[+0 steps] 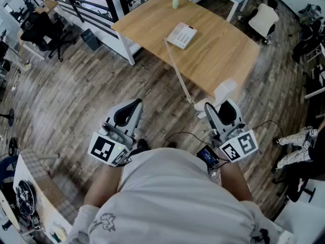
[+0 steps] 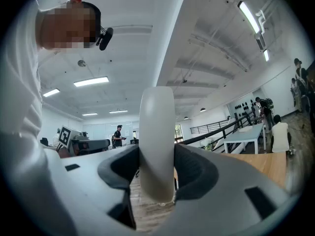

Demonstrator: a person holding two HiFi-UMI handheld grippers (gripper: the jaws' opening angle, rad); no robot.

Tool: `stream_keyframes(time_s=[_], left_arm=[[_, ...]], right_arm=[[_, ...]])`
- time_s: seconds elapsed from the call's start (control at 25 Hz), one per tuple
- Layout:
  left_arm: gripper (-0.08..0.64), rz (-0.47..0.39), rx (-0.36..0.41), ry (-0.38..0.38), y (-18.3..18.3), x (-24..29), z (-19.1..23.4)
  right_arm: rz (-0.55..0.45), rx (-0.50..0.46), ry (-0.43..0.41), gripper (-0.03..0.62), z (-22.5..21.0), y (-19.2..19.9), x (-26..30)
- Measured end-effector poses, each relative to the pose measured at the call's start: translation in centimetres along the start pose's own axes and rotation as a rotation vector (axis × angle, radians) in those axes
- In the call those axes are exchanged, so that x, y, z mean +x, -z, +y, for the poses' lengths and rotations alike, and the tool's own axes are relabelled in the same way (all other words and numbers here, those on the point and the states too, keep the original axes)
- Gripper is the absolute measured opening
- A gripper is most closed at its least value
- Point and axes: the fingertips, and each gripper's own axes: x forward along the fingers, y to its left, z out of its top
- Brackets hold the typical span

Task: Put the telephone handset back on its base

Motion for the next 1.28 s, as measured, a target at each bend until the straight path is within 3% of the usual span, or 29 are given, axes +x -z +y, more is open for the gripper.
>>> stream_keyframes(time_s=[0.24, 0.8, 1.28], left_arm=[[0.005, 0.013, 0.046, -0.002, -0.5, 0.0, -1.4], [0.006, 0.019, -0.005, 0.004, 0.4, 0.9, 0.1], [0.005, 0.022, -0.040, 0.058, 1.6, 5.9, 7.3]], right_arm=[[0.004, 0.002, -0.015, 0.222, 0.1, -0.2, -0.6], [0.005, -0.007, -0.029, 0.222, -0.1, -0.3, 0.6], [0.040, -0.002, 0.030, 0.222, -3.1, 0.8, 7.2]])
